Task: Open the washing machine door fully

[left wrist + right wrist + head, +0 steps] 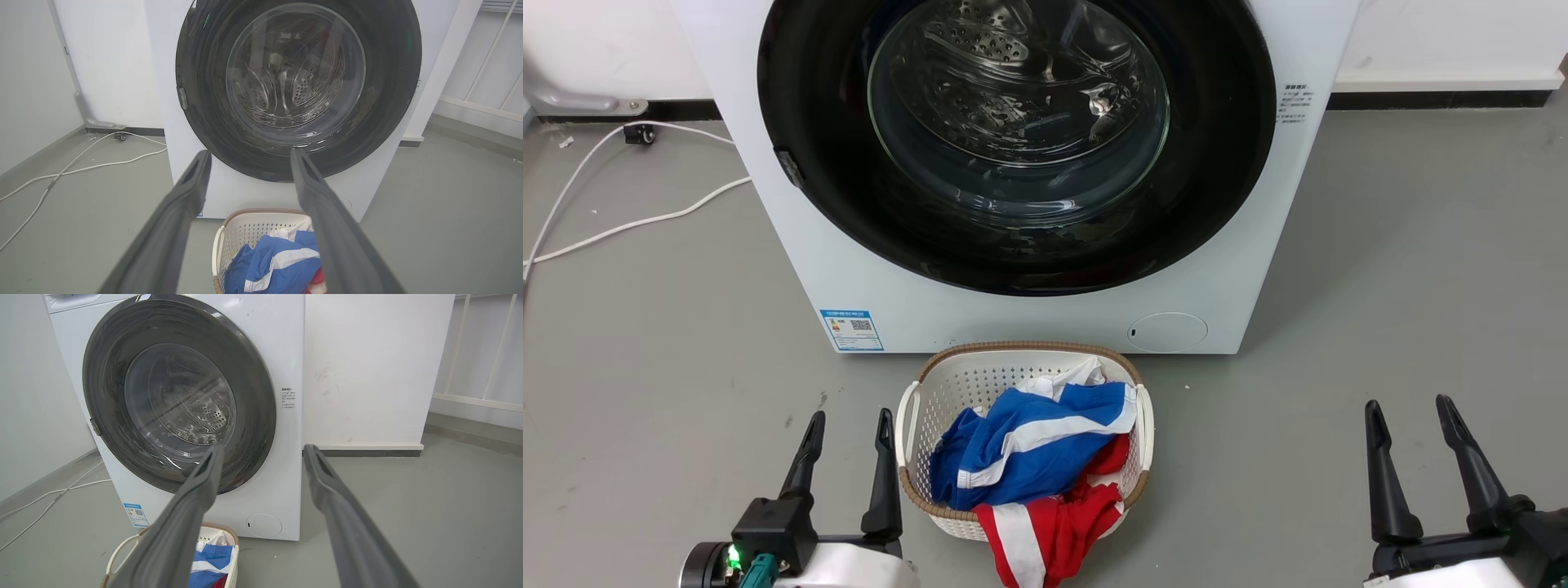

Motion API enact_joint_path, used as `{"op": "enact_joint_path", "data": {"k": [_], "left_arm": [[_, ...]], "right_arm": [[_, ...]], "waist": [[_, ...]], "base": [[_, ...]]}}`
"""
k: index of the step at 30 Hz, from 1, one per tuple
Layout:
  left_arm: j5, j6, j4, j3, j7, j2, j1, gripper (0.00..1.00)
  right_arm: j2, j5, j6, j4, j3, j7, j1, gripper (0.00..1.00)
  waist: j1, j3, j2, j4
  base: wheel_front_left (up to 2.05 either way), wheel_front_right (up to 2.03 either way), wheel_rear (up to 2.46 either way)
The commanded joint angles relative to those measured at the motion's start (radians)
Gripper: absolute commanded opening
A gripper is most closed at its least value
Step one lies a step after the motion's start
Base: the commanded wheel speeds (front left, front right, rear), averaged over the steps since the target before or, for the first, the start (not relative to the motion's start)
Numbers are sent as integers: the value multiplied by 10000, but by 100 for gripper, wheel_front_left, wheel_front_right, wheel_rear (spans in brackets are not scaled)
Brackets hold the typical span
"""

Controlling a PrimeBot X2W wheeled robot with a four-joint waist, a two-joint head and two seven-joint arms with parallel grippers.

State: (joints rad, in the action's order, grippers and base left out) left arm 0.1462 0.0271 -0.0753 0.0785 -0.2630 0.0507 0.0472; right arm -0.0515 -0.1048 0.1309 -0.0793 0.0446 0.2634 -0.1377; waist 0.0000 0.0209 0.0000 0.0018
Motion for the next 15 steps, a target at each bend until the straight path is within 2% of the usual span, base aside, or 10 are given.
{"op": "enact_joint_path", "data": {"k": [1, 14, 15], "left_arm": [[39, 33, -26, -28, -28, -1, 79, 100], [-44, 101, -101, -69, -28, -3, 93, 100], [-57, 110, -102, -69, -28, -3, 98, 100]], "right_arm": [[23, -54, -3, 30, -38, 22, -68, 100], [23, 20, -3, 263, -105, 22, -51, 100], [23, 37, -3, 276, -114, 20, -54, 71]], "waist": [[0, 4, 0, -9], [0, 6, 0, -12], [0, 2, 0, -13]], "base": [[0, 0, 0], [0, 0, 0], [0, 0, 0]]}}
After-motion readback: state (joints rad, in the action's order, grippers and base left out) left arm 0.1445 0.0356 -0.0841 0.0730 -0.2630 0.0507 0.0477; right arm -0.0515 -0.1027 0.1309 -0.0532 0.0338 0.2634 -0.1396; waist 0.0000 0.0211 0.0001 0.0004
